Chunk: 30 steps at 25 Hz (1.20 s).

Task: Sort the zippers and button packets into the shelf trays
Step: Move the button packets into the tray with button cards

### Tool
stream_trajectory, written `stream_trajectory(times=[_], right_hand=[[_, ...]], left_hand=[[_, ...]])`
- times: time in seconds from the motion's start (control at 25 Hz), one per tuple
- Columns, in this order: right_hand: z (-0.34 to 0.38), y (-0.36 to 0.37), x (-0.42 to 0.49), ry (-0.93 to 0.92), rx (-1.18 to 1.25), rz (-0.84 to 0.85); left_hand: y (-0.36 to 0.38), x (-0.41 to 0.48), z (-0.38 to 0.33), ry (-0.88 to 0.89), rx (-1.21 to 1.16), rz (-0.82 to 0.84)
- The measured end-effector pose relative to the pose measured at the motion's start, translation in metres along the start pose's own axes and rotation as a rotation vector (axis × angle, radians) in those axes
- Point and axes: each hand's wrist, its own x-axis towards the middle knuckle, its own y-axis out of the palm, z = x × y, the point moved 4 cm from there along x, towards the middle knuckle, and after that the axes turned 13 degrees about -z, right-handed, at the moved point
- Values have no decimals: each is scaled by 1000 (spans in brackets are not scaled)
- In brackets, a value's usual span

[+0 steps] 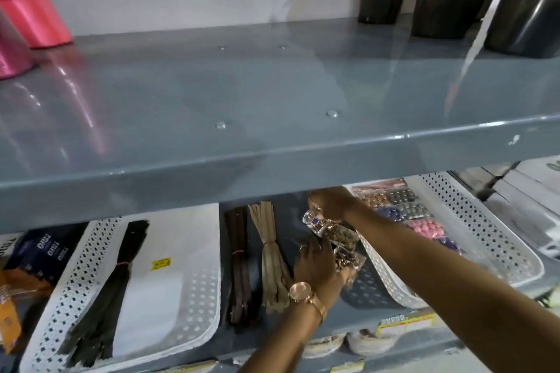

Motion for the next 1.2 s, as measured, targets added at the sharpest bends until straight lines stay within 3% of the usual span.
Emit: stream_trajectory(times=[0.12,0.28,0.4,0.48,0.56,0.64,0.68,0.84,0.92,1.04,1.2], right_hand=[[2,-2,-3,-5,23,-162],[-8,-19,-10,156,315,-228],[-33,-45,-35,298,862,-317],[-66,-58,-64,390,1044,-339],[-104,-64,-96,401,962,-240],[-145,-62,-123,430,811,-128],[-165,-58,-135,454,729,-68],[-203,-24,-173,487,488,272],[-209,-9,-185,448,359,350],[-209,6,-189,431,313,367],[-202,-2,-184,458,284,295]], left_hand=[[0,11,4,-130,-150,35],[-3,17,16,-297,-277,141],[-30,15,14,-257,-267,207],[-58,17,8,-231,-211,139],[-78,25,-10,-247,-407,75],[-82,34,-46,-234,-707,114],[-76,40,-67,-205,-740,129],[-20,43,-137,-26,-395,251],[14,36,-153,32,-251,323],[46,27,-158,18,-90,298],[36,21,-157,27,35,120]])
